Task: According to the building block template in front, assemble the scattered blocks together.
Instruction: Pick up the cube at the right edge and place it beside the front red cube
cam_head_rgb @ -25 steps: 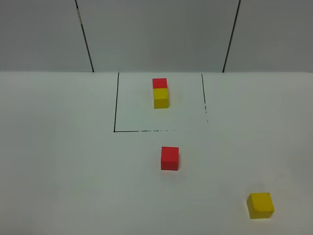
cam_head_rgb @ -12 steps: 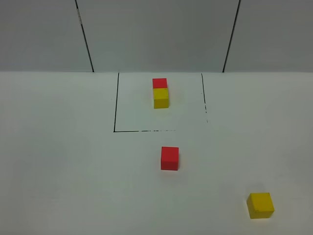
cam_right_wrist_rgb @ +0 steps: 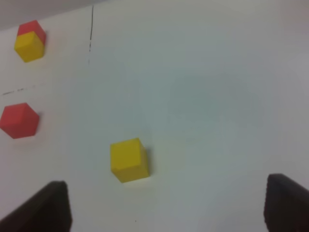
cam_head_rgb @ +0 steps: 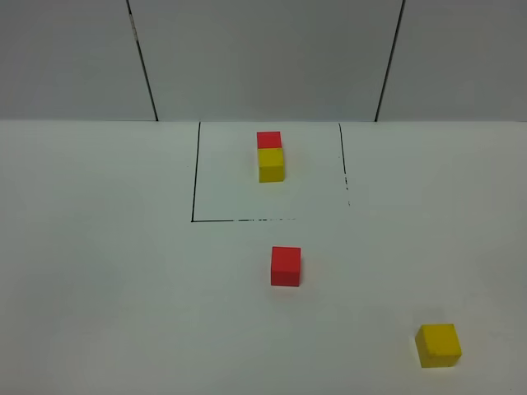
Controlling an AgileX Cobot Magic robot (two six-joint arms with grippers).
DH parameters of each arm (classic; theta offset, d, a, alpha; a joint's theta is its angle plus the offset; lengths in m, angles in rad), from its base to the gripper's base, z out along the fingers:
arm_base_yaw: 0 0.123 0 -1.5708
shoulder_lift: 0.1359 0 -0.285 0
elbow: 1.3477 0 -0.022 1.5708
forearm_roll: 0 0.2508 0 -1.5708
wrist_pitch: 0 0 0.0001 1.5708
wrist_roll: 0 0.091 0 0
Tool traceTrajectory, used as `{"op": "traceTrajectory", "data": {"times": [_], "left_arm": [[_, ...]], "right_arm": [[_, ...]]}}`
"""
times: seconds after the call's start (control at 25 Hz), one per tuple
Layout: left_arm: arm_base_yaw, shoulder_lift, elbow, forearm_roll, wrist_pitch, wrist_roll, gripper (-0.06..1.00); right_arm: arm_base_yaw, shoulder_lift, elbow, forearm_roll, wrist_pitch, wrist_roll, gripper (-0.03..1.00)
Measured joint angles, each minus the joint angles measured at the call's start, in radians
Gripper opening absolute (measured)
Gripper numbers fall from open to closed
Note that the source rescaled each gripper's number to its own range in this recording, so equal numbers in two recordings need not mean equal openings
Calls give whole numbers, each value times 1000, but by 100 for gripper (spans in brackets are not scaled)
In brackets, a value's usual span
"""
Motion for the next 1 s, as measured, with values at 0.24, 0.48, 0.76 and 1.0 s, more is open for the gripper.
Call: {"op": "traceTrajectory", "data": {"times": [0.24, 0.48, 0.76, 1.0], "left_arm": [[0, -102, 7, 56, -21, -49, 55], [0, -172, 14, 92, -22, -84, 48], [0, -175, 14, 94, -22, -90, 47], [0, -175, 14, 94, -22, -90, 47]], "right_arm": [[0, 0, 0, 0, 0, 1, 63], [0, 0, 0, 1, 0, 1, 63], [0, 0, 0, 1, 0, 1, 63], [0, 0, 0, 1, 0, 1, 63]]}}
